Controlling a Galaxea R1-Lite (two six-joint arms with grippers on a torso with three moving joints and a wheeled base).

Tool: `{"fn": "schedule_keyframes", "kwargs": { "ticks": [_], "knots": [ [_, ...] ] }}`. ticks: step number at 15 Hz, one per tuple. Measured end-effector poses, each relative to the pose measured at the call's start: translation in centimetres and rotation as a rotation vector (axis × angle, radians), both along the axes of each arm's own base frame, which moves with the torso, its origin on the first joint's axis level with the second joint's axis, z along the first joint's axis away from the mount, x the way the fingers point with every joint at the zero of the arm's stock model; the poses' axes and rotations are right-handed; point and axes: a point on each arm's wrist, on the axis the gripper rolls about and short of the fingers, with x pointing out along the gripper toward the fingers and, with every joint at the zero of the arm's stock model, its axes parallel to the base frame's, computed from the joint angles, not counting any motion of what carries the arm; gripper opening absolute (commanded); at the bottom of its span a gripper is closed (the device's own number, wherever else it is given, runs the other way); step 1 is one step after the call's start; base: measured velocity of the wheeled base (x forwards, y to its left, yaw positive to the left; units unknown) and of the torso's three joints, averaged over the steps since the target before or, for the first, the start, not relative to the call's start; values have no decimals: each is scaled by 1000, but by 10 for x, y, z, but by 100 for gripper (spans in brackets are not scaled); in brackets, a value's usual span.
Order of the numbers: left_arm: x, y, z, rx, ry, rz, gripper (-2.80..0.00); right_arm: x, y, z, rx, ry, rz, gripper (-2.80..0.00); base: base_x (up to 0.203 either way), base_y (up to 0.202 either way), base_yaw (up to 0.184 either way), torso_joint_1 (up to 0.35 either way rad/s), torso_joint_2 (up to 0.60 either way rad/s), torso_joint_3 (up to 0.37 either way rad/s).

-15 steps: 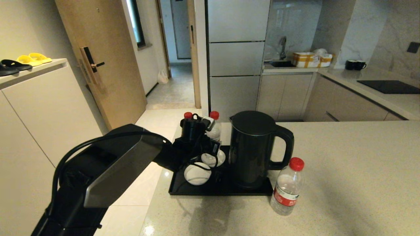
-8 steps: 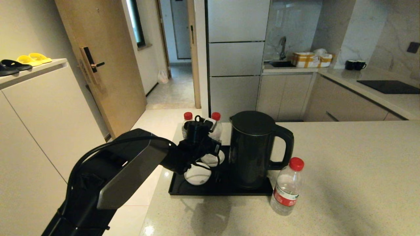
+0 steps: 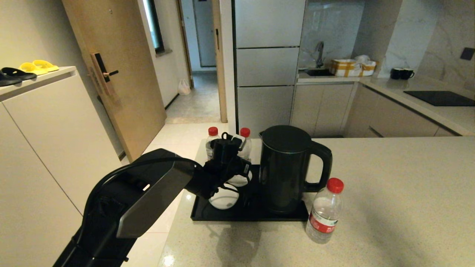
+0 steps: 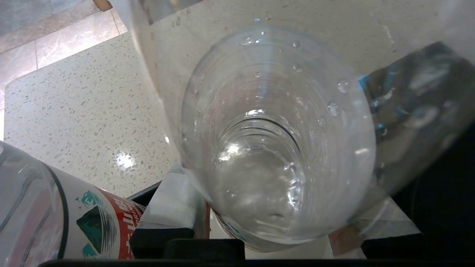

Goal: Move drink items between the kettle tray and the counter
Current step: Return the bottled water to its original position

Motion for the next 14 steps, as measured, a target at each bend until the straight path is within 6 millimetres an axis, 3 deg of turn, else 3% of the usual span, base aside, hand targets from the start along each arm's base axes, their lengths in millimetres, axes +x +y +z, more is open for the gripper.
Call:
{"fn": "schedule_keyframes", "kwargs": {
  "ticks": [4,5,14],
  "knots": [
    [-1,0,-1,3,5,1,-280,0,0,0,0,0,0,-280,0,0,0,0,0,0],
    [-1,1,-2,6,8,0,0,0,0,0,0,0,1,-280,0,0,0,0,0,0],
    [-1,1,-1,-9,-27,15,0,0,0,0,0,0,1,-280,0,0,0,0,0,0]
  ]
}}
